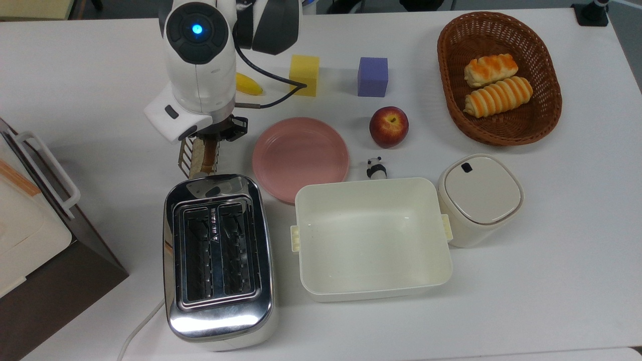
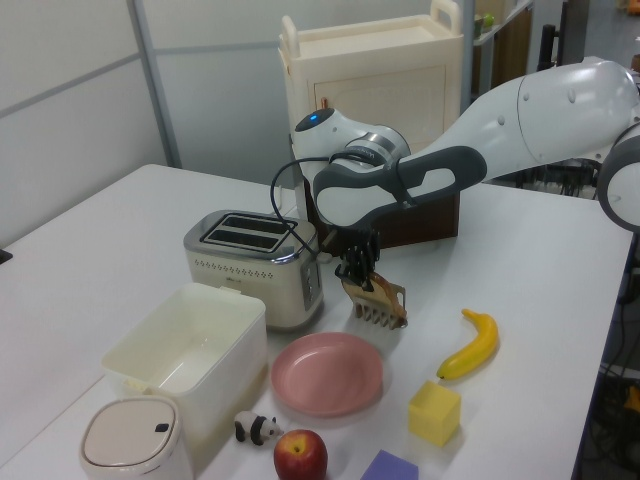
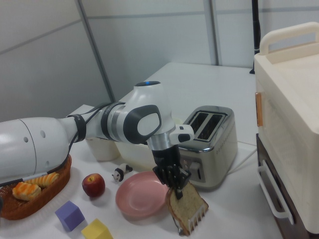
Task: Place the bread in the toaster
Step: 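Lift the bread slice up out of the wooden rack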
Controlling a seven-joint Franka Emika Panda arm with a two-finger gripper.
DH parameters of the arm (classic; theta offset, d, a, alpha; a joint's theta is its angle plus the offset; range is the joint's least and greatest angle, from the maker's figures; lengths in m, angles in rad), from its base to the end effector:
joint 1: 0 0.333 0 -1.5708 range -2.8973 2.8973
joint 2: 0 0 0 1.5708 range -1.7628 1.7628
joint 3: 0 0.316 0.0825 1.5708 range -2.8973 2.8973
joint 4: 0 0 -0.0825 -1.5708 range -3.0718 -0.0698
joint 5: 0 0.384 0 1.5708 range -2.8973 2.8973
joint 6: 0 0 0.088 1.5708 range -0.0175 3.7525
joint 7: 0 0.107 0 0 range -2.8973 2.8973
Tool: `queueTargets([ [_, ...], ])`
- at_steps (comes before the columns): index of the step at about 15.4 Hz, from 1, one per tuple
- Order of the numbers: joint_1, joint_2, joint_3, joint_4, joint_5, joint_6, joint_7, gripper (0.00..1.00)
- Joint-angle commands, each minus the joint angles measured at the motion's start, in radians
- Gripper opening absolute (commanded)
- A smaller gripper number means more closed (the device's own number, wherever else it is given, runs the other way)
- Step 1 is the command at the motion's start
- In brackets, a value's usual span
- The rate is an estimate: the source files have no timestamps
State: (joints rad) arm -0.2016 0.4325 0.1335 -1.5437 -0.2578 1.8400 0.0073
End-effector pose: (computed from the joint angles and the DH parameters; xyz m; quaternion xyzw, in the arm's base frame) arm 0.6622 -0.0772 0.3952 0.9935 0.0007 -0.0680 0.0913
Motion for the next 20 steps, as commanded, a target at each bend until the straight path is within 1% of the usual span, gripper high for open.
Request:
queueTargets([
  [1,0.004,-0.041,-0.003,-0.019,-0.017,0.021,0.020,0.13],
  [7,-0.009,-0.052,-0.003,-0.004,-0.015,0.019,0.020,0.11],
  [10,-0.015,-0.092,-0.003,-0.004,-0.008,0.018,0.020,0.11],
  [14,-0.010,-0.188,0.000,-0.004,0.002,0.008,0.020,0.09],
  [16,-0.012,-0.231,0.021,-0.003,0.024,0.007,0.022,0.09],
  [18,-0.012,-0.238,0.034,0.045,0.043,-0.004,0.022,0.09],
  [20,-0.012,-0.236,0.035,0.063,0.046,-0.016,0.022,0.07],
])
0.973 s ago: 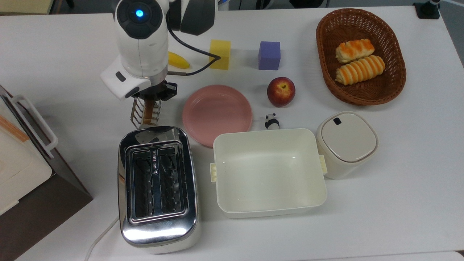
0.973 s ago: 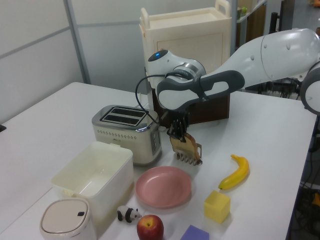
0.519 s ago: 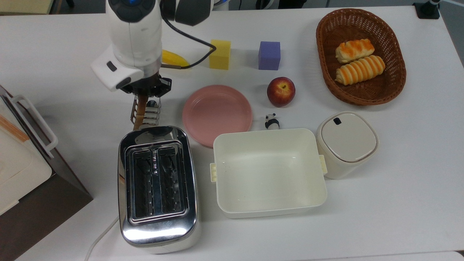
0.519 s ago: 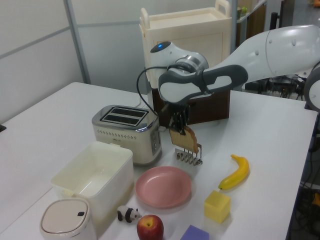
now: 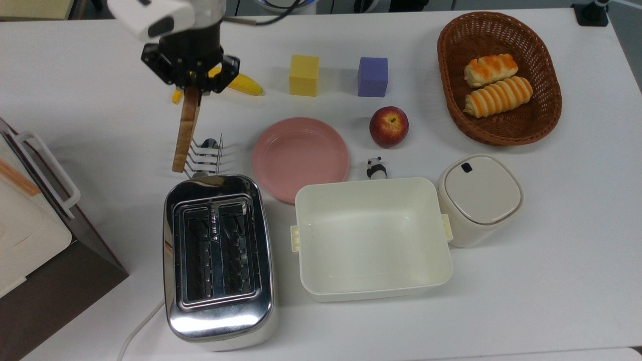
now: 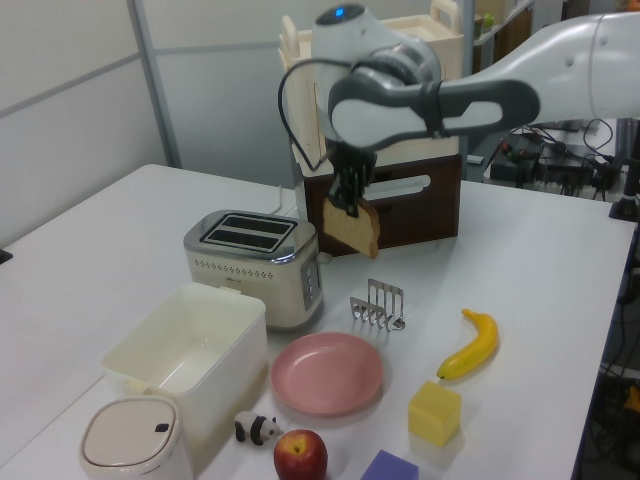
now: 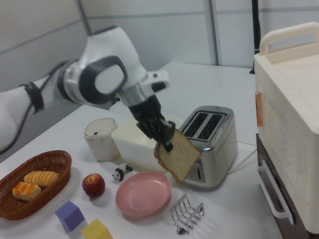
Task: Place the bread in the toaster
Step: 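Lift the bread slice up out of the wooden rack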
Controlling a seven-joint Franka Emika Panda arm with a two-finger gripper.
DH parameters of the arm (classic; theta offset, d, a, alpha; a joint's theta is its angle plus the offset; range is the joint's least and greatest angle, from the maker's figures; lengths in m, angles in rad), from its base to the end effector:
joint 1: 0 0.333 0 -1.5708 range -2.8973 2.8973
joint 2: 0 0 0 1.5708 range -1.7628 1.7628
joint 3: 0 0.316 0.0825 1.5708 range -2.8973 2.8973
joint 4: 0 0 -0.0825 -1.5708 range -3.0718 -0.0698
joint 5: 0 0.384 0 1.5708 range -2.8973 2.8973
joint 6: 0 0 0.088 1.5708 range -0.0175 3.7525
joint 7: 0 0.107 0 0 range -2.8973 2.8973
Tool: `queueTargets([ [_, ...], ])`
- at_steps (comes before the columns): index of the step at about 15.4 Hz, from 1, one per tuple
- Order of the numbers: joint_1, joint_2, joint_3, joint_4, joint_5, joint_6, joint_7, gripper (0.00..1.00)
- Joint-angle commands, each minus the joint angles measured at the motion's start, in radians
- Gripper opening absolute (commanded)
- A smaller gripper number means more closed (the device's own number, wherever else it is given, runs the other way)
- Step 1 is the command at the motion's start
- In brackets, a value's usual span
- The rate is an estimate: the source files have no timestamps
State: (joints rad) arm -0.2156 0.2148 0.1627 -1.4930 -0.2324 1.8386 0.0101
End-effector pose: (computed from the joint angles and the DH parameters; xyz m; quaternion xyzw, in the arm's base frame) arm 0.6380 -0.0625 0.5619 0.9930 -0.0111 0.0644 0.0980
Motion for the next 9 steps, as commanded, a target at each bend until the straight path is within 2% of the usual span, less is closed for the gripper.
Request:
queueTargets([
  [1,0.001,-0.020,0.006,0.025,0.019,-0.015,0.018,0.07],
  [9,0.001,-0.046,0.008,0.060,0.044,-0.015,0.019,0.06],
])
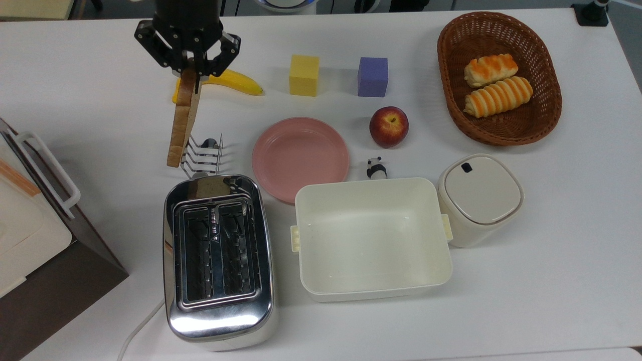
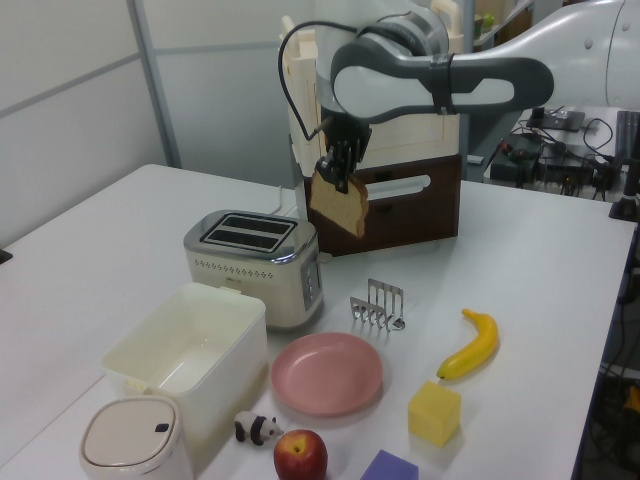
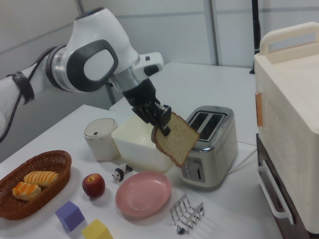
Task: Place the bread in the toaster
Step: 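Carry the bread slice over the toaster and align it with a slot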
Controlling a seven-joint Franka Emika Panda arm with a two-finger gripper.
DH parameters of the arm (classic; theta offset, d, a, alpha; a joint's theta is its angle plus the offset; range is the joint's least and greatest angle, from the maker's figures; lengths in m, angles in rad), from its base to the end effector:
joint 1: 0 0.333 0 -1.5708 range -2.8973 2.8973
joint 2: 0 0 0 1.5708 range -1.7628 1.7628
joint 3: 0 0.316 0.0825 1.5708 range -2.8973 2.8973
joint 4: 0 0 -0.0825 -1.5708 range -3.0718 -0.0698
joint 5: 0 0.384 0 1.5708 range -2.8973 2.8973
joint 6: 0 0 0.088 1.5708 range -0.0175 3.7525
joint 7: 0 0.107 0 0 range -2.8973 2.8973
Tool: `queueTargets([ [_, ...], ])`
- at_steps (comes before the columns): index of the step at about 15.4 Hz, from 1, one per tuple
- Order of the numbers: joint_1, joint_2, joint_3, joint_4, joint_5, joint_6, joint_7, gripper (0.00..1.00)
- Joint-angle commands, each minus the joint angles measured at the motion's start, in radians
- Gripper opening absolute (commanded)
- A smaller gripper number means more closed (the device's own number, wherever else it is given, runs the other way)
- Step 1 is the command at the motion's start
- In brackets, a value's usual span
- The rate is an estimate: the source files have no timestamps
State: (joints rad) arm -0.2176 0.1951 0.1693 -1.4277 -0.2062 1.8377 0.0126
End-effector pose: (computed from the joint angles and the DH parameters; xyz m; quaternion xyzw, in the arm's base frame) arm 0.6360 -0.0581 0.6064 0.9903 -0.0173 0.1066 0.0876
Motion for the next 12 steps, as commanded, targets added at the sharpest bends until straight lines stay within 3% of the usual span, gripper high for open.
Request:
queueTargets([
  [1,0.003,-0.025,0.002,-0.004,0.016,-0.008,0.017,0.06],
  [7,0.004,0.053,0.024,0.082,0.014,0.090,0.017,0.05],
  [12,0.007,0.063,0.055,0.084,0.011,0.167,0.010,0.05],
])
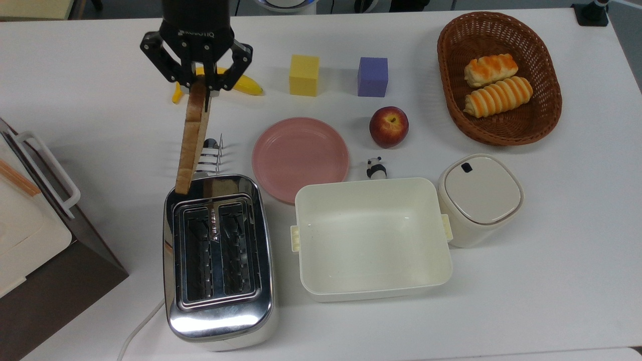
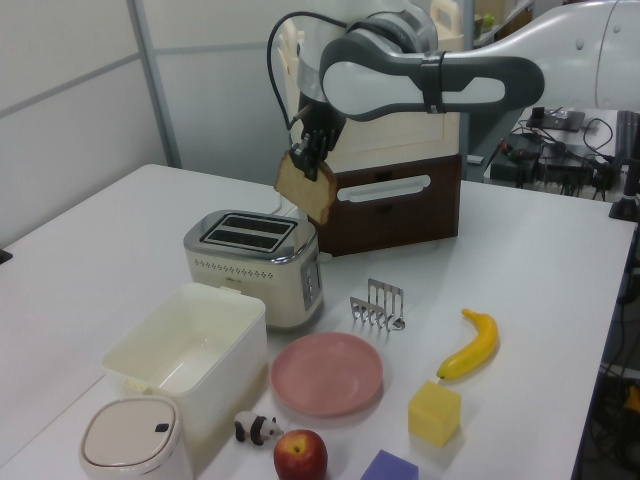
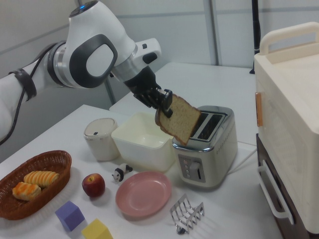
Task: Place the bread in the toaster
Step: 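Carry the bread slice over the toaster and align it with a slot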
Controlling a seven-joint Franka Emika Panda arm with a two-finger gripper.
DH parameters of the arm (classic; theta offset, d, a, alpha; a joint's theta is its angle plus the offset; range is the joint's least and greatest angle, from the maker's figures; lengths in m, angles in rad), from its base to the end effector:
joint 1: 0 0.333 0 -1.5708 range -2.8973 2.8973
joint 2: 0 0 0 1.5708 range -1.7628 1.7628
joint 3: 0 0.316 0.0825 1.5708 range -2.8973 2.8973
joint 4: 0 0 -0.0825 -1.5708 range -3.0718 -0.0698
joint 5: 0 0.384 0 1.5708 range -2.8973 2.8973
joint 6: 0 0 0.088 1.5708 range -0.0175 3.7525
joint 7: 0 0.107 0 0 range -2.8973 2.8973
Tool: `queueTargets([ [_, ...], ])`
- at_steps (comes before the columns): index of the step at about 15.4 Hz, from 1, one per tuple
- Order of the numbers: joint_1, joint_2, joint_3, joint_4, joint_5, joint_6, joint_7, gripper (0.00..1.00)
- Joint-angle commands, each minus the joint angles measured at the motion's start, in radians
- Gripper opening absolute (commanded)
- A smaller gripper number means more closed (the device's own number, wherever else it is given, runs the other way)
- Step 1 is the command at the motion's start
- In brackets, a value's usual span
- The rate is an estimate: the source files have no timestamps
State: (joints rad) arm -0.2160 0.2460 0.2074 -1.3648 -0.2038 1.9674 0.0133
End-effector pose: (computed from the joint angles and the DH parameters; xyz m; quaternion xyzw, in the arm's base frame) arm 0.6619 -0.0373 0.6206 0.9809 0.0036 0.1794 0.0749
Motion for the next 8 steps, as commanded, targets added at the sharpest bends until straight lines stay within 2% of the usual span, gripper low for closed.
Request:
queueTargets([
  [1,0.006,0.019,0.026,0.021,0.008,0.054,0.007,0.05],
  [3,0.006,0.036,0.052,0.021,0.003,0.099,0.008,0.05],
  [8,0.007,0.062,0.066,0.021,0.000,0.140,0.007,0.05],
])
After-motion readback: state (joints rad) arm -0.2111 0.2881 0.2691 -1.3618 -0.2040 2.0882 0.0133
